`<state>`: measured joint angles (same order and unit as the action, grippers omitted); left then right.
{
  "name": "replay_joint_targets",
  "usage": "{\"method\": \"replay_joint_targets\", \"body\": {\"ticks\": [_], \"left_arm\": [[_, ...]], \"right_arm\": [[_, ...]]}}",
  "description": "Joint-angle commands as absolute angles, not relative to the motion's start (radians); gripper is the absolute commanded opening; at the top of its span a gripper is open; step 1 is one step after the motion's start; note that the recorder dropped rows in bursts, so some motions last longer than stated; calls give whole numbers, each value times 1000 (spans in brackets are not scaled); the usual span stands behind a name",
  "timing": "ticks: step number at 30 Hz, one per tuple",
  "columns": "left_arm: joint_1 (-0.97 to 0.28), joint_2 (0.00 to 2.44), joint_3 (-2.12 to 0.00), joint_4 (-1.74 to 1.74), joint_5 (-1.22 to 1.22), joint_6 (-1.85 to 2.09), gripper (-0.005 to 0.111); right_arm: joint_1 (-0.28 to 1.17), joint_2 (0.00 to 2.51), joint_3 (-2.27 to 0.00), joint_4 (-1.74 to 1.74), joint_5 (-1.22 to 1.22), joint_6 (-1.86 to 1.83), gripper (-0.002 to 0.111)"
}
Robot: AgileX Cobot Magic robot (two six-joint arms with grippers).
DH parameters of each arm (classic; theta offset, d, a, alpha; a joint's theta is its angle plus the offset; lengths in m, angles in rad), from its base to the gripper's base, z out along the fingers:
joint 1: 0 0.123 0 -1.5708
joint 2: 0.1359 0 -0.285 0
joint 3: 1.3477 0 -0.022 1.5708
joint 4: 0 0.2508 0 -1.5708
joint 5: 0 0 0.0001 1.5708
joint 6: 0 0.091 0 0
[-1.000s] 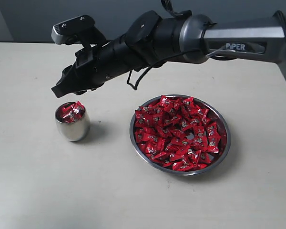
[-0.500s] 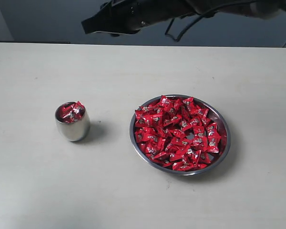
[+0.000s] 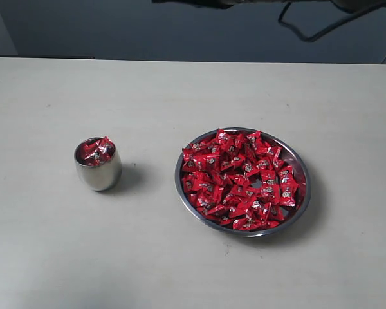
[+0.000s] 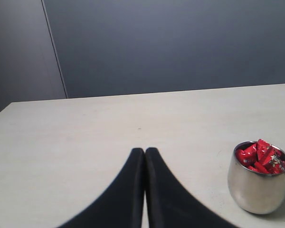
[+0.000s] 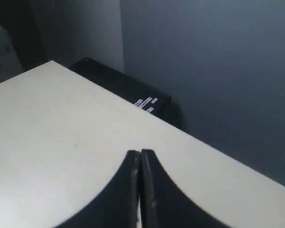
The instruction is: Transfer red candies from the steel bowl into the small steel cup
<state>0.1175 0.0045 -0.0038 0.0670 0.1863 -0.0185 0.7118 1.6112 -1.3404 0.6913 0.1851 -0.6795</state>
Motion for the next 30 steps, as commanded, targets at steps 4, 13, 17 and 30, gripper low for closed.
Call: {"method": "replay_joint_targets", "body": {"ticks": [4,13,17,30], "left_arm": [[118,0,0,68,180,-20,0],[118,0,0,68,180,-20,0],[118,0,0,68,180,-20,0],[118,0,0,68,180,-20,0]], "right_arm": [[652,1467,-1271,636,158,-677,-1],[648,1312,-1095,609,49,-680,-1],[648,1268,-1037,609,51,-680,-1],[648,1114,-1013,541,215,-652,-1]]}}
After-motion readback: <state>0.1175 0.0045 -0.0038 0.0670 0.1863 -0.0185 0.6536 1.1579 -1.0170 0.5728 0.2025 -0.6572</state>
